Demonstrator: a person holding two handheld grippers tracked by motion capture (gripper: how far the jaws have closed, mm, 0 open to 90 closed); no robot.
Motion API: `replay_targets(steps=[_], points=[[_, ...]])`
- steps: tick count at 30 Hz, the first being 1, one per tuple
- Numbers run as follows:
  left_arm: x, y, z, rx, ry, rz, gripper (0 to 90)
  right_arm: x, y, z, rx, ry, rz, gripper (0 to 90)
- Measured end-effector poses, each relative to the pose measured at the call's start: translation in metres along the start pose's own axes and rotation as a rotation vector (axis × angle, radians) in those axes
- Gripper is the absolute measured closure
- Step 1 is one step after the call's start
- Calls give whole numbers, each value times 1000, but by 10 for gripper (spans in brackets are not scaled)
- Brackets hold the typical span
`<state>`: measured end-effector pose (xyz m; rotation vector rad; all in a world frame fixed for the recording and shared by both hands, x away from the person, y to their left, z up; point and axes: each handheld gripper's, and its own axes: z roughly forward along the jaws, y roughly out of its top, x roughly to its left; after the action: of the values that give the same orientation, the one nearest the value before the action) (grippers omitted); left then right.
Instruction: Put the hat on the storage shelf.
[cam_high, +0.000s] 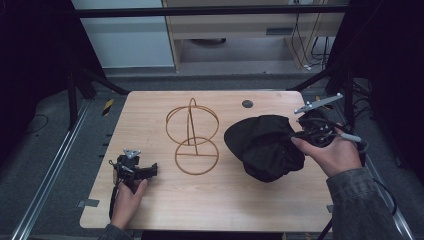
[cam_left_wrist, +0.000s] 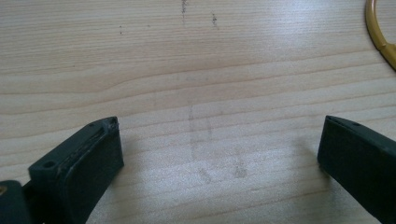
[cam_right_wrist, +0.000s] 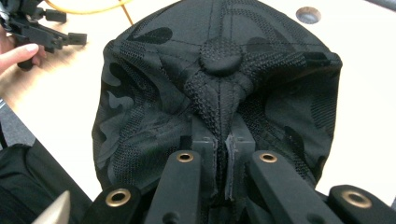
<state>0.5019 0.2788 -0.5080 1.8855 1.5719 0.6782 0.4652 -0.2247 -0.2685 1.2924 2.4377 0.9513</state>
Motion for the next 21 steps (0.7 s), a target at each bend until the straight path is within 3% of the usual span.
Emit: replay_targets(steps=[10, 16, 21], points=[[0, 0, 0, 3, -1, 1, 0, 10, 28, -18, 15, 4, -47, 855], [0, 0, 0, 3, 0, 1, 0, 11, 37, -27, -19, -1, -50, 855], [0, 0, 0, 3, 0, 1, 0, 10, 41, -37, -82, -1, -38, 856]])
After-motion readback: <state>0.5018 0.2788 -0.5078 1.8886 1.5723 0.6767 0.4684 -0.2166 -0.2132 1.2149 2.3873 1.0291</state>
